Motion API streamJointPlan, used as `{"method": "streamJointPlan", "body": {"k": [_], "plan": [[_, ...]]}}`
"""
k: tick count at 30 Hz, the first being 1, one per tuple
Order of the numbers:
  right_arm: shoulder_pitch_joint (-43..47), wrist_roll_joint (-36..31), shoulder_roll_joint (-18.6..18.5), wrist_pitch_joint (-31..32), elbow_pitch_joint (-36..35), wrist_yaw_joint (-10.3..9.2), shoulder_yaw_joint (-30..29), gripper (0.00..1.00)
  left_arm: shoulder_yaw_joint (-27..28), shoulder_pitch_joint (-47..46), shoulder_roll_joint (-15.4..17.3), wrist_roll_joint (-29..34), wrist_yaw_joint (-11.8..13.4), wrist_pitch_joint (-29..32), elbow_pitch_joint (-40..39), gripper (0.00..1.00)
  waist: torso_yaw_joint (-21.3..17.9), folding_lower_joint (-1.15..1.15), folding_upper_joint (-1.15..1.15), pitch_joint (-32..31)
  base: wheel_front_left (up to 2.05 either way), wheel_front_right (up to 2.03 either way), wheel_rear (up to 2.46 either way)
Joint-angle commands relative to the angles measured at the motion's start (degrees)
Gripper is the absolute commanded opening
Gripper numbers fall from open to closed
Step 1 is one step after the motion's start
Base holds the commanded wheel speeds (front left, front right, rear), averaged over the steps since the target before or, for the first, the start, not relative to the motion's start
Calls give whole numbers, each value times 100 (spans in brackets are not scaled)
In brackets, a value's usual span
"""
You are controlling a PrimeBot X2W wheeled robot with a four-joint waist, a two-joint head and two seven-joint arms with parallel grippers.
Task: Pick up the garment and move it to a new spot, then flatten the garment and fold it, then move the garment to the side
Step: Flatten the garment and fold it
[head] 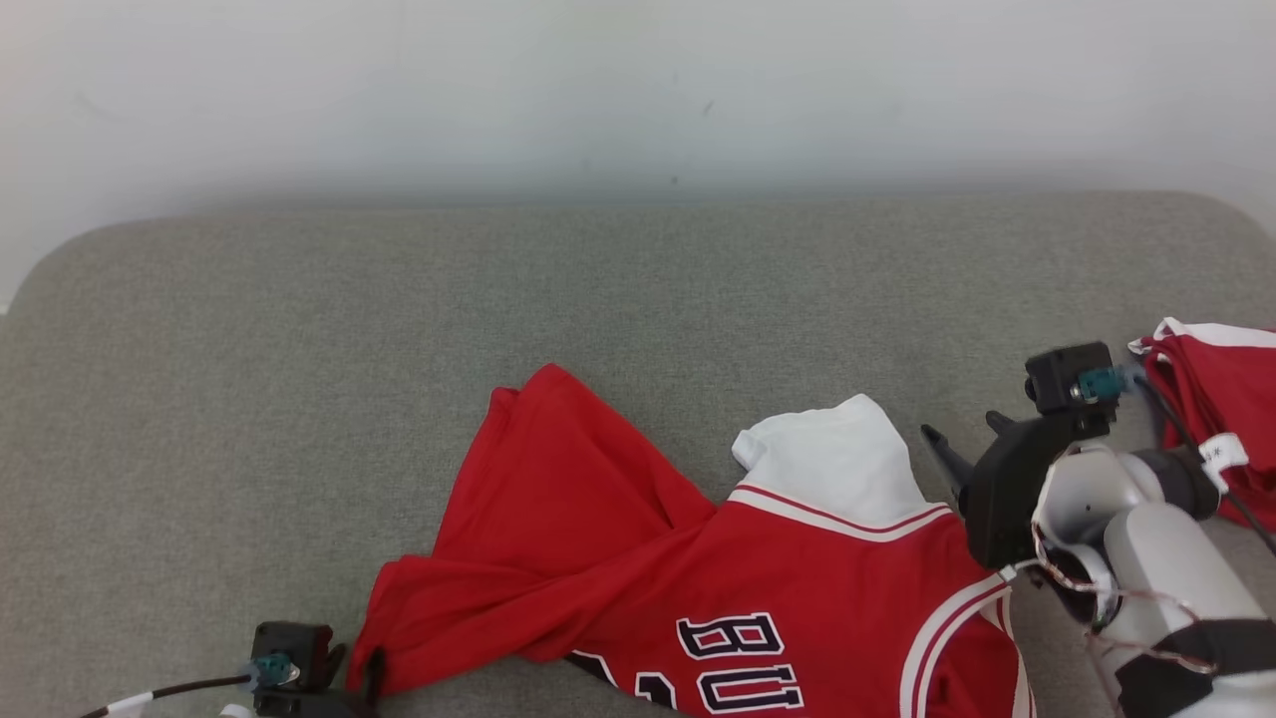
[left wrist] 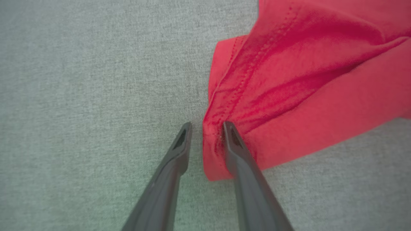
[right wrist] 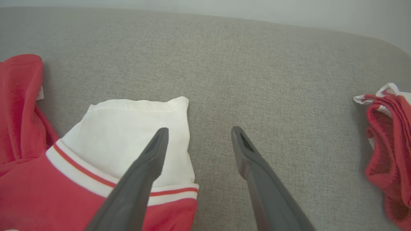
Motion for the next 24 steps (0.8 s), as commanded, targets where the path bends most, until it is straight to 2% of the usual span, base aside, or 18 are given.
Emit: {"method": "streamJointPlan", "body": {"k": [1,4,5,6,16,24], "plan": [[-183,63,-47,147,142,-9,62,100,-93,62,4,-24,-42,157,58,48,54,0,0,67,0,0,0],[-535,193,-45,443,589,-9,4,100,-217,73,11,-107,-47,297,-73,44,140,0,0,163,0,0,0],[-645,186,-32,505,730,-9,-7,100,-253,67,22,-133,-48,323,-112,25,167,0,0,194,0,0,0],[-749,173,-24,553,868,-9,2,100,-284,55,30,-157,-48,360,-155,0,199,0,0,231,0,0,0],[-1625,41,108,793,1699,-9,97,100,-540,-153,63,-308,-32,488,-467,0,406,0,0,633,0,0,0],[-2077,-359,218,913,2188,-9,107,100,-628,-353,34,-389,-21,457,-513,0,506,0,0,917,0,0,0]]}}
